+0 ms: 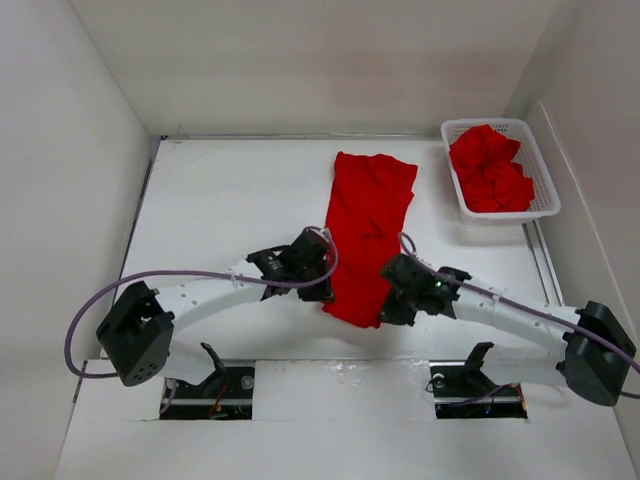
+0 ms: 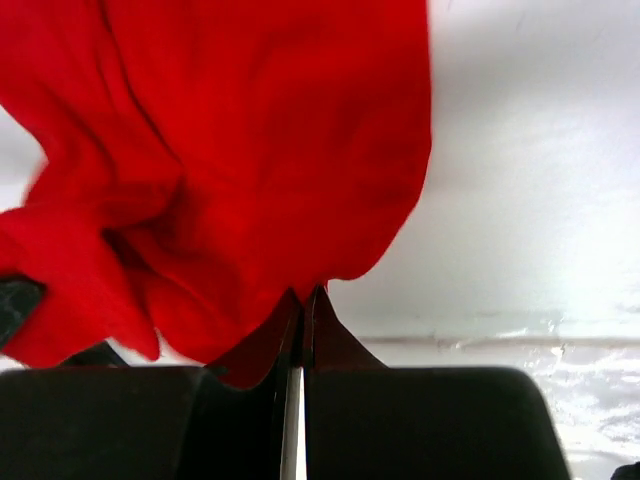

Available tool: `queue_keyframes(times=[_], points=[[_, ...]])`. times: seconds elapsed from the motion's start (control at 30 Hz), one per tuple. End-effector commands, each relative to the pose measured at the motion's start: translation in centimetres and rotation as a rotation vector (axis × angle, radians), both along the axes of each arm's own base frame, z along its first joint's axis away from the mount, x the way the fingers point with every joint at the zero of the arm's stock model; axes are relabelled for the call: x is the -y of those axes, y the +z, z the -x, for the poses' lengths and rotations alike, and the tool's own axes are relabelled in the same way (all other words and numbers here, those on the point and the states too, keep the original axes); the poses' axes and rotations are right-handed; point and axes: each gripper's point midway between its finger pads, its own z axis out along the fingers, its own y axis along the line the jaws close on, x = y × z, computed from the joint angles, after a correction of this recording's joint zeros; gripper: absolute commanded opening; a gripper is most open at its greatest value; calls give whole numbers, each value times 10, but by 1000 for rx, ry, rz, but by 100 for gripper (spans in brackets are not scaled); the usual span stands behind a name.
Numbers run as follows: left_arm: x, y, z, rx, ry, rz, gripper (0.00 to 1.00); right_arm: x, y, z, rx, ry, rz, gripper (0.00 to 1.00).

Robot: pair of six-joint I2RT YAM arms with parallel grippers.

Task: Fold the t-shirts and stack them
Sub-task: Grab the bottom of the folded rectangular tshirt with both arms, then fold the folded rectangular tshirt in 1/3 of the way

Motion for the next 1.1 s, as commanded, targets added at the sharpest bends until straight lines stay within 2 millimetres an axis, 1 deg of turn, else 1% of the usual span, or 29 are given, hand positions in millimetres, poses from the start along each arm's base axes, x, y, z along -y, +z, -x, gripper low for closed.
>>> queue_keyframes(times=[0.0,0.03,0.07,0.1,0.13,0.17,0.2,0.23,0.27,0.3,0.33,0.37,0.4,0.43,0.47,0.5,0.53,0.57,0.6,0.63,0.67,0.7,0.73,0.77,0.83,0.93,0.97,1.03,1.07], points=[[6,24,-34,66,-6,78,0,11,19,-41,92,-61,4,0],[1,31,-51,87,26,99,0,12,24,-50,113,-70,-4,0],[0,37,-60,113,35,111,0,19,25,-55,131,-54,8,0],[5,50,-72,149,22,134,0,20,31,-64,156,-58,1,0],[7,52,-79,162,17,129,0,27,38,-77,177,-81,2,0],[11,57,-85,187,-5,127,0,29,43,-84,201,-77,1,0],[23,77,-94,235,-51,165,0,34,43,-89,213,-51,24,0],[27,72,-99,257,-108,140,0,39,47,-96,222,-58,22,0],[31,75,-105,274,-125,136,0,39,51,-105,243,-55,23,0],[36,76,-111,291,-142,130,0,40,51,-110,249,-31,27,0],[41,85,-117,300,-149,130,0,43,48,-112,241,-26,33,0],[41,71,-124,268,-140,103,0,43,53,-121,256,-31,17,0],[39,69,-131,263,-127,98,0,44,57,-129,272,-35,16,0],[38,62,-133,244,-126,95,0,45,53,-132,259,-25,24,0],[42,62,-142,249,-122,106,0,48,49,-133,249,-25,37,0],[39,62,-150,245,-109,111,0,51,53,-142,263,-37,36,0],[42,63,-153,241,-101,115,0,52,52,-149,266,-40,41,0],[40,69,-165,267,-75,109,0,55,48,-151,260,-38,53,0],[35,65,-171,262,-57,94,0,57,51,-158,266,-53,41,0],[34,65,-172,268,-48,85,0,54,52,-164,282,-42,40,0],[34,70,-177,285,-40,86,0,56,51,-167,283,-40,38,0],[28,69,-181,284,-21,70,0,53,56,-171,299,-37,22,0],[26,68,-186,285,-11,68,0,52,57,-177,301,-43,12,0],[26,68,-186,285,-10,68,0,51,52,-179,296,-33,20,0],[19,70,-194,293,13,70,0,47,57,-186,310,-21,9,0],[25,71,-202,317,2,88,0,45,53,-190,304,-20,11,0],[26,68,-204,320,-9,80,0,44,54,-193,304,-20,11,0],[29,72,-216,361,10,83,0,46,51,-197,303,-29,13,0],[30,70,-219,366,1,77,0,44,52,-202,310,-30,10,0]])
